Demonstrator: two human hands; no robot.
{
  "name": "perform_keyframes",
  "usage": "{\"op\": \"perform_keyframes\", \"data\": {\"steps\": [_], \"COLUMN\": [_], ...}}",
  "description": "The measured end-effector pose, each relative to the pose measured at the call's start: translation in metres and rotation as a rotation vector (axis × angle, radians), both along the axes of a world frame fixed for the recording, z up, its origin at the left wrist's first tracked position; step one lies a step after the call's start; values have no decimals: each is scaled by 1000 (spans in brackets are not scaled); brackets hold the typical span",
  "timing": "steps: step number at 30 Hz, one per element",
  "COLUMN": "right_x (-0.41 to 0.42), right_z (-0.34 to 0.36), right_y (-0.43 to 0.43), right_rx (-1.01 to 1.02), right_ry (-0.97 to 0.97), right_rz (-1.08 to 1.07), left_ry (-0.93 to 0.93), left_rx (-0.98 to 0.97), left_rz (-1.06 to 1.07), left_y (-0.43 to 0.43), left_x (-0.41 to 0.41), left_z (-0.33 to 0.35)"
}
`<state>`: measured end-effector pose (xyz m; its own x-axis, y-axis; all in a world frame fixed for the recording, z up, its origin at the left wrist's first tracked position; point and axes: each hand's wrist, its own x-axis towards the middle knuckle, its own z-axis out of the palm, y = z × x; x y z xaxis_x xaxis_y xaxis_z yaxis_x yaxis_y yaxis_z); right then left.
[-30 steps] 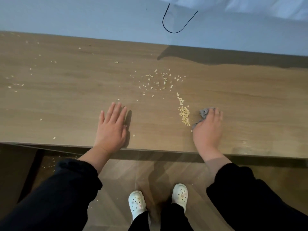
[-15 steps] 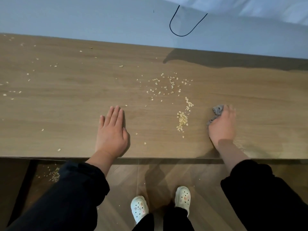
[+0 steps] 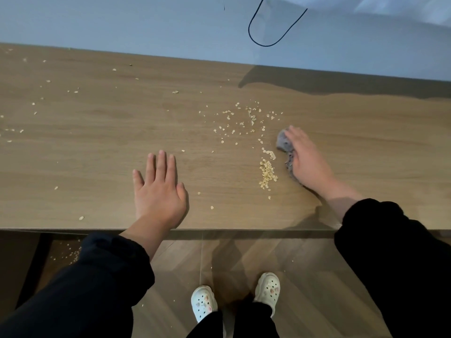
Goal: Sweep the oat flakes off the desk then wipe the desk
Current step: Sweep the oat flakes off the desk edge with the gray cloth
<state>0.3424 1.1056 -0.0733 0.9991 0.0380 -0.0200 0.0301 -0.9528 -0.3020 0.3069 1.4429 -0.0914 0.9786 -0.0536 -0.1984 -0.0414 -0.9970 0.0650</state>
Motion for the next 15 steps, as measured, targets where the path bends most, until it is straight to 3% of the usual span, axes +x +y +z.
{"op": "perform_keyframes", "data": {"steps": [4, 7, 13, 15], "right_x": [-2, 0, -12, -15], "right_z": [-4, -9, 2, 5], "right_y": [-21, 9, 7, -14], "right_rx": [53, -36, 8, 24], "right_ry": [-73, -63, 50, 40], "right_rz": [-380, -476, 31, -13], "left_ry": [-7, 0, 44, 22], "left_rx": [-1, 3, -17, -19], "left_rz": [-17, -21, -79, -138], "left_y": [1, 1, 10, 22], "left_x": [0, 0, 7, 8], "left_z": [1, 2, 6, 3]}}
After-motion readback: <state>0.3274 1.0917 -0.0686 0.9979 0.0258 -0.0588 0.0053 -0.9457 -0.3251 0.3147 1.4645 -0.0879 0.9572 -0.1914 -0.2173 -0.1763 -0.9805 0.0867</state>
